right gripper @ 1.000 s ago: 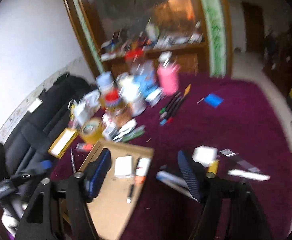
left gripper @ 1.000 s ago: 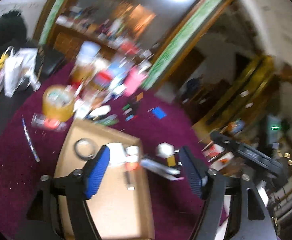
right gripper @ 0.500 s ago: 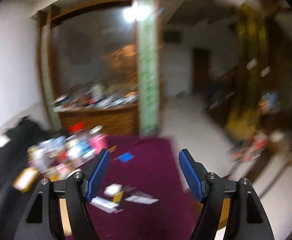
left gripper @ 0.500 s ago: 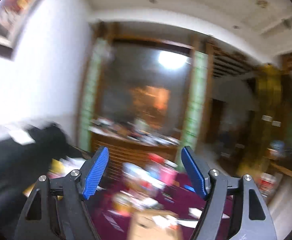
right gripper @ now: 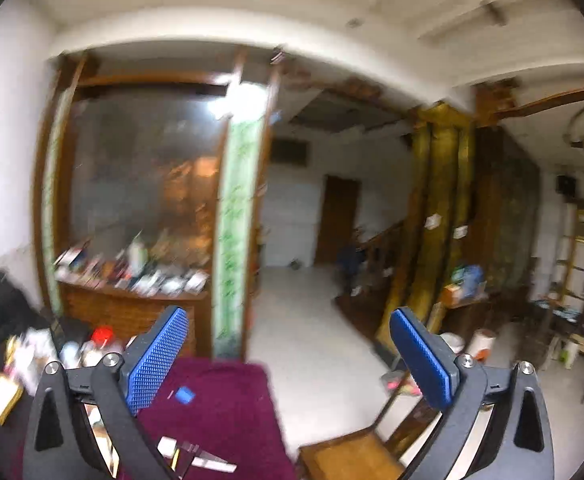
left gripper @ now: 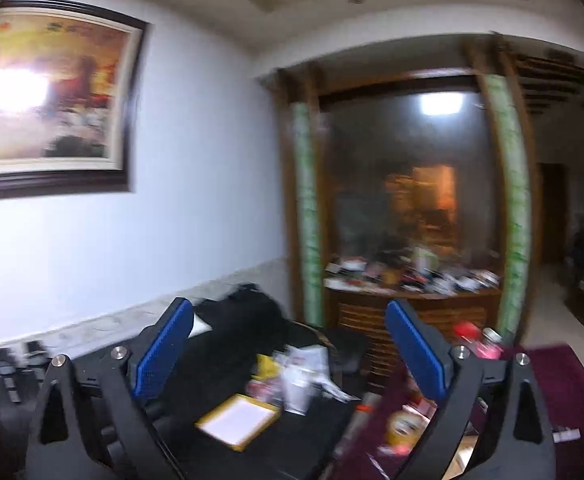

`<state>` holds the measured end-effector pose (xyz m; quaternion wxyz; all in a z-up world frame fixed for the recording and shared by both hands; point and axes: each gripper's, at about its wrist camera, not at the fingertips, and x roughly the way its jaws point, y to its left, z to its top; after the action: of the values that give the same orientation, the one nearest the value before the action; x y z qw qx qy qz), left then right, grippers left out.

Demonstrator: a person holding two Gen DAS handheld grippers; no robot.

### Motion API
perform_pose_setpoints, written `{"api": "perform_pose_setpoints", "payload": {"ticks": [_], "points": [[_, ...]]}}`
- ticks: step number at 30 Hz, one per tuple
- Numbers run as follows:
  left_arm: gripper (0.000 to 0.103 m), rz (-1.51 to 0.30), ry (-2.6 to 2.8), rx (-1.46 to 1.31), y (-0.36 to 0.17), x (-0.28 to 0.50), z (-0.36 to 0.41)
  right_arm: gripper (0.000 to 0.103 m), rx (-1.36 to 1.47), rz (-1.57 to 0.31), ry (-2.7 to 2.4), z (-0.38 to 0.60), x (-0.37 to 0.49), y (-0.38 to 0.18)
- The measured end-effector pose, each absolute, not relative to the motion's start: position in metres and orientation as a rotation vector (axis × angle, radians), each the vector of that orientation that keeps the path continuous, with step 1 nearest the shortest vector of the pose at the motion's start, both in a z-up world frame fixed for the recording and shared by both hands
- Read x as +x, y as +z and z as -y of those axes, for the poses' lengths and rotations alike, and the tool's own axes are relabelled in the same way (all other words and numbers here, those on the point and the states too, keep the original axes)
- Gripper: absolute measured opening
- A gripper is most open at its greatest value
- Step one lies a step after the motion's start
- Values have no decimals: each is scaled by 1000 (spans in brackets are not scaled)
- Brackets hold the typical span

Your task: Organize rigid objects

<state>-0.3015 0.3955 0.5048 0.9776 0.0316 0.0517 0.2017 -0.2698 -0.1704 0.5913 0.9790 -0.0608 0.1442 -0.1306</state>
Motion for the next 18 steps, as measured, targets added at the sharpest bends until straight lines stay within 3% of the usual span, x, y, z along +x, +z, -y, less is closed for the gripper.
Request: {"api": "perform_pose_setpoints", "payload": {"ticks": [4,11,15,18], "points": [[97,-203,138,16,415,-273,-336,102,-101,-495,-94,162,-218,455],[97,-324,-275,-3,269,-232,-198,102,182,-703,194,155,-152,204],[97,-504,-459,-60,208,-197,-128,101,283,-879,200,157,-93,109],[97,-564,-452,-68,183,-186,-95,93,280,-975,173,163,-68,74]]}}
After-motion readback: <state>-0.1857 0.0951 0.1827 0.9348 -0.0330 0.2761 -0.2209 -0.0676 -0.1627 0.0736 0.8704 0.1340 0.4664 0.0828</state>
